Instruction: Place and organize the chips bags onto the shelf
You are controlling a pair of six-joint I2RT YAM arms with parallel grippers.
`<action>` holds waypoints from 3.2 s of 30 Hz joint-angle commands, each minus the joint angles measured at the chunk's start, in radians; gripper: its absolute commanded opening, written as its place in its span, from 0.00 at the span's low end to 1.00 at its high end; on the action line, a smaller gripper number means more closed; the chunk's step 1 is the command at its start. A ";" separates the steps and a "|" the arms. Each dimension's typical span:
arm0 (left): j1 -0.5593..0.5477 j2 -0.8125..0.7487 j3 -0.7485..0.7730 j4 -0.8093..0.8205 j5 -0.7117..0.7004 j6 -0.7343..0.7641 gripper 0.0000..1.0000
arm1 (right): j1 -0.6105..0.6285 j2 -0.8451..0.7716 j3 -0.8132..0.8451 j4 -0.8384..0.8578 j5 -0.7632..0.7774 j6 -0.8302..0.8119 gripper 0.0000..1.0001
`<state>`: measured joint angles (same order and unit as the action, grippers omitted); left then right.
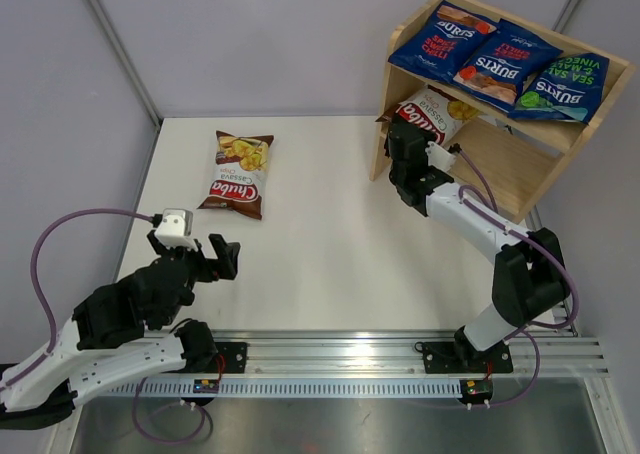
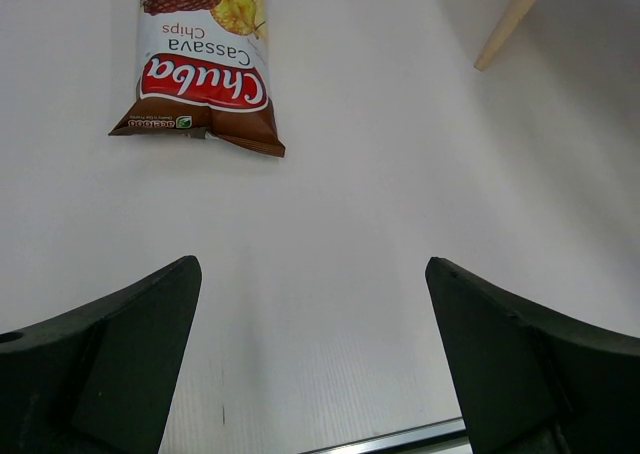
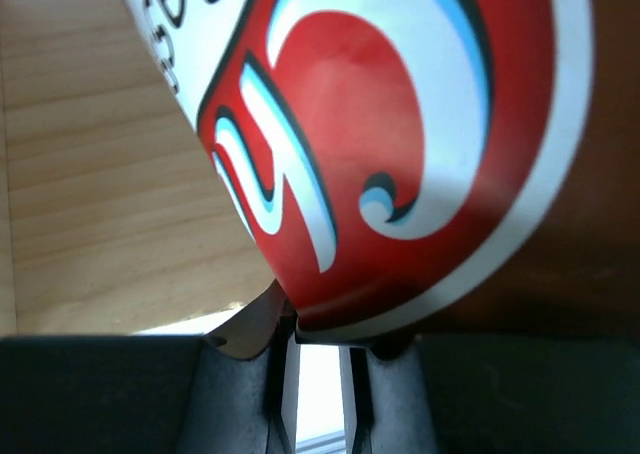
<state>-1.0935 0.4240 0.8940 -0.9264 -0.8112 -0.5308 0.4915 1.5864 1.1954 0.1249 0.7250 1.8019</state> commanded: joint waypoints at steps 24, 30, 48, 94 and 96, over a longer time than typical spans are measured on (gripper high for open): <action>-0.005 -0.048 -0.001 0.021 -0.020 -0.009 0.99 | -0.005 -0.091 0.150 -0.179 -0.236 -0.300 0.69; -0.003 -0.039 0.009 -0.018 -0.081 -0.067 0.99 | -0.005 -0.172 0.066 -0.162 -0.271 -0.328 0.91; 0.316 0.252 0.040 0.153 0.235 -0.002 0.99 | -0.005 -0.373 0.069 -0.289 -0.824 -1.033 0.98; 1.362 1.811 0.847 0.340 1.606 0.374 0.98 | -0.005 -1.261 -0.438 -0.442 -1.619 -1.306 0.99; 1.360 1.816 0.830 0.369 1.606 0.345 0.91 | -0.005 -1.269 -0.436 -0.442 -1.619 -1.303 0.99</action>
<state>0.2768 2.2379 1.7088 -0.5938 0.7475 -0.1802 0.4877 0.3302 0.7197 -0.3382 -0.8600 0.5167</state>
